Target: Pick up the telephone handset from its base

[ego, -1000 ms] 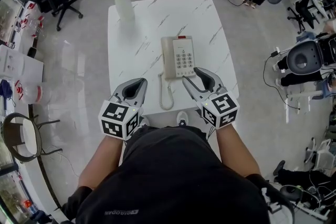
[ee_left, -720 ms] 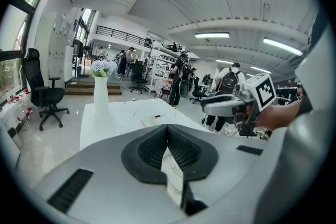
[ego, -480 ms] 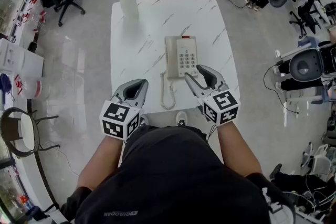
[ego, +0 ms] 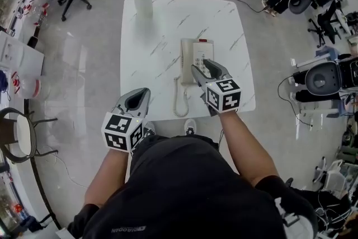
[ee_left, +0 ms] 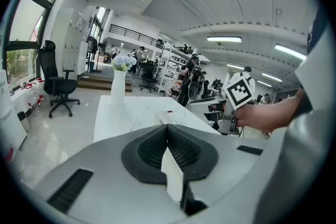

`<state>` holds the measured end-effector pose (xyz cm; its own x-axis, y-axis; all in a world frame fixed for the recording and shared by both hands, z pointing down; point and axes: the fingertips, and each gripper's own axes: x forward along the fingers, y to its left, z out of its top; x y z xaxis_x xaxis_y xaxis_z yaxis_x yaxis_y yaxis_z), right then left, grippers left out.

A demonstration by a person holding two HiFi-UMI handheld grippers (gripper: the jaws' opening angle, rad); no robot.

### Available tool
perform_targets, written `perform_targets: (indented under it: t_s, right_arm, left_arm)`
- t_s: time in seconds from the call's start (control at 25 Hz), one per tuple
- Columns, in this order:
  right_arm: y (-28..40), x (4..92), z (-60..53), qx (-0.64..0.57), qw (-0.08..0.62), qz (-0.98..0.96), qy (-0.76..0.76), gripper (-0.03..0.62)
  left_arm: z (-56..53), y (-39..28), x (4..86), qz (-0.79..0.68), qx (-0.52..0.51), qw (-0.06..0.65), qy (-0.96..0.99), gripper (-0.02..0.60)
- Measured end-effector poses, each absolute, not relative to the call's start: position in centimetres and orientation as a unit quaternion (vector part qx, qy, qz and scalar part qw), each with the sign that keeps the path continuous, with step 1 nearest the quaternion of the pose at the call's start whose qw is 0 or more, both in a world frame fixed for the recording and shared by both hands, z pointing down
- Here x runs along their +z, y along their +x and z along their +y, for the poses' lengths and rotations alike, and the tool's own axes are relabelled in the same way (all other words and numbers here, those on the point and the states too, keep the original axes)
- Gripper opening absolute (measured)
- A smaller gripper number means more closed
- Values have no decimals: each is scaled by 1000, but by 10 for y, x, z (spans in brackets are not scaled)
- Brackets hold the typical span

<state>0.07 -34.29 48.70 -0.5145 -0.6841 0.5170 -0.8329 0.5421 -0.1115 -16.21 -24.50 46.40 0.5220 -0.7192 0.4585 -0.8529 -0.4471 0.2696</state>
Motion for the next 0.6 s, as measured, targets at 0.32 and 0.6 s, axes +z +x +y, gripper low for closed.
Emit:
perform_targets:
  t_s: [0.32, 0.6]
  right_arm:
    - [-15, 533, -380, 196, 234, -828, 470, 193]
    - [-12, 583, -409, 214, 275, -789, 506, 193]
  left_arm:
    - [-239, -197, 475, -494, 134, 254, 821, 2]
    - [-243, -217, 481, -501, 135, 257, 815, 2]
